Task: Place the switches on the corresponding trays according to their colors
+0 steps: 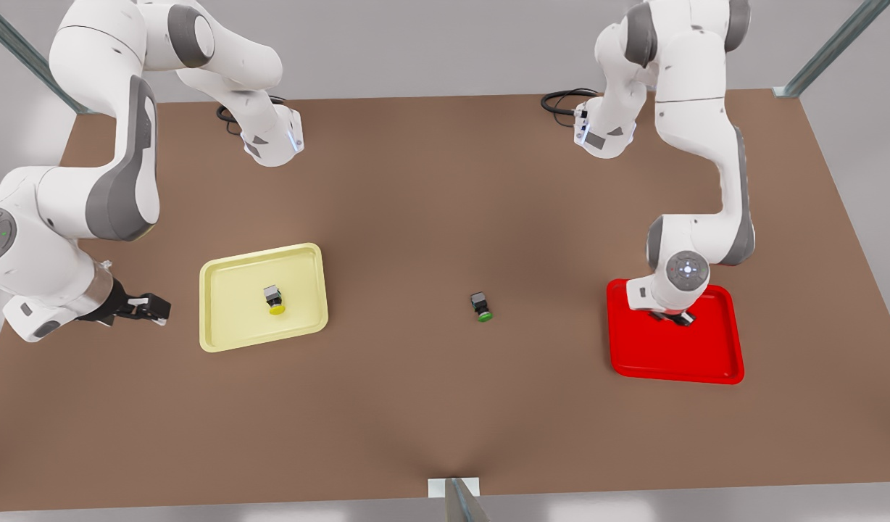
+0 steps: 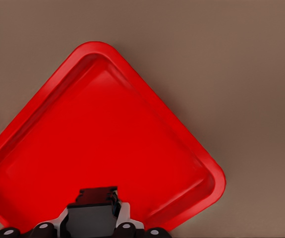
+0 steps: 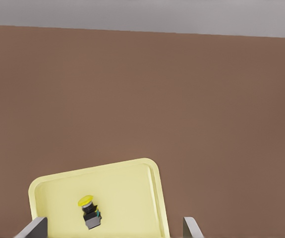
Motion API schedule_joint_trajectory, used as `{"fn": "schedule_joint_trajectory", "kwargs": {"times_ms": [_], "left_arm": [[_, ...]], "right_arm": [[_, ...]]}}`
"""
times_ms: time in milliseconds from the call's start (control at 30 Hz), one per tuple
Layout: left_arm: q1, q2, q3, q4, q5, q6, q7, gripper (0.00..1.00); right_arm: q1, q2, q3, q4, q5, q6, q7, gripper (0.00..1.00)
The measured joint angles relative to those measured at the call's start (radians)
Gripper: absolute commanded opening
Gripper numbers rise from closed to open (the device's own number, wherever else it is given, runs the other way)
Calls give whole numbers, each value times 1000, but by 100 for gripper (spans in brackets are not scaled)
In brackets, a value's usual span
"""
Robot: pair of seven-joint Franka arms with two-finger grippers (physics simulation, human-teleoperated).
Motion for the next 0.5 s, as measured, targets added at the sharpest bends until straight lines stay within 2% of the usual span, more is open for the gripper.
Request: {"fn": "schedule_joint_trajectory", "kwargs": {"times_ms": [67, 100, 133, 167, 367, 400, 467, 500], "left_arm": [[44, 73, -1, 24, -3, 49, 10, 53], [53, 88, -1, 28, -7, 51, 18, 57], [53, 101, -1, 36, -14, 57, 26, 87], [62, 105, -1, 38, -22, 58, 43, 100], [61, 108, -6, 45, -71, 35, 48, 100], [59, 87, -2, 86, -92, -71, 6, 100], [61, 84, 2, 329, -121, -404, -151, 100], [62, 74, 2, 404, -134, -471, -269, 100]], "right_arm": [[0, 0, 0, 1, 0, -1, 0, 100], [0, 0, 0, 1, 0, -1, 1, 100], [0, 0, 0, 1, 0, -1, 1, 100], [0, 0, 0, 1, 0, 0, 3, 100], [0, 0, 0, 2, 0, 0, 5, 100], [0, 0, 0, 2, 0, 0, 5, 100], [0, 0, 0, 2, 0, 0, 6, 100], [0, 0, 0, 2, 0, 0, 6, 100]]}}
